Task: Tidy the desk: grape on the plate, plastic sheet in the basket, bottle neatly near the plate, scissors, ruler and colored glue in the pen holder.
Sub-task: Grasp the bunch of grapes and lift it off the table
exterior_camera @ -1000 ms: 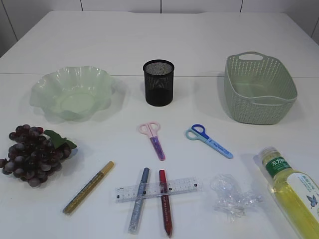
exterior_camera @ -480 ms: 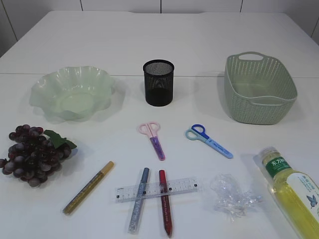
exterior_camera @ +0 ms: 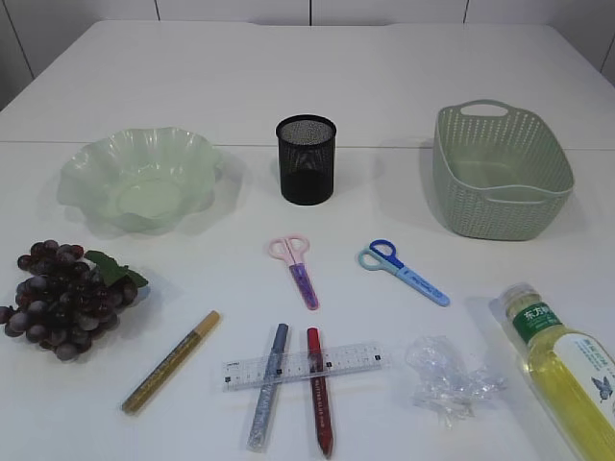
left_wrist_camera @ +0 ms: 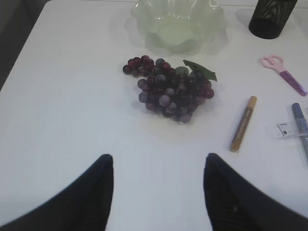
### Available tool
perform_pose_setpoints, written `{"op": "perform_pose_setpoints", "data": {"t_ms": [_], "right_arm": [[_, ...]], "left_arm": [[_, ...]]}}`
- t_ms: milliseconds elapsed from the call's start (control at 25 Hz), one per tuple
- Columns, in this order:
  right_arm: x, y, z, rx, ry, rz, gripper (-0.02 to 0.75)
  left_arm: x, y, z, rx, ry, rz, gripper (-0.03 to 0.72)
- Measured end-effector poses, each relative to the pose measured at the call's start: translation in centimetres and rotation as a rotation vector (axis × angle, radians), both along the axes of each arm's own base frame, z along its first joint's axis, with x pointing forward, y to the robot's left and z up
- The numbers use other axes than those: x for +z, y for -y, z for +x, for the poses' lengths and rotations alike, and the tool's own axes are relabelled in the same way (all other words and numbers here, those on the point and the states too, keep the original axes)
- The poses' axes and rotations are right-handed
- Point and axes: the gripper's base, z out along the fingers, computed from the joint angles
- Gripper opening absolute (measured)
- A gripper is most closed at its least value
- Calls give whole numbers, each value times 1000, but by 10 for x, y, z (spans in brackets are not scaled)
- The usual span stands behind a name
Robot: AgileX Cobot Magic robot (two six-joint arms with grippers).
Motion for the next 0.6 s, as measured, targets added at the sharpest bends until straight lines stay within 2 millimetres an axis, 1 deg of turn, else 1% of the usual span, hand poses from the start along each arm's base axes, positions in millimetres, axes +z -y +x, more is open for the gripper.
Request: {"op": "perform_pose_setpoints", "data": {"t_ms": [160, 280, 400, 480, 600], "right_arm": [[1, 0, 0, -7, 9, 11, 550], [8, 0, 1, -5, 66, 16, 536], [15, -2, 4, -2, 152, 41, 532], [18, -2, 6, -2, 169, 51, 532], [23, -3, 18, 1, 160, 57, 531]], "left_arm": [[0, -1, 0, 1, 1, 14, 433], [1, -1, 0, 0, 11, 15, 433], [13, 0, 1, -6, 111, -1, 433], [20, 1, 4, -8, 170, -7, 433], [24, 2, 15, -13, 161, -18, 433]]}}
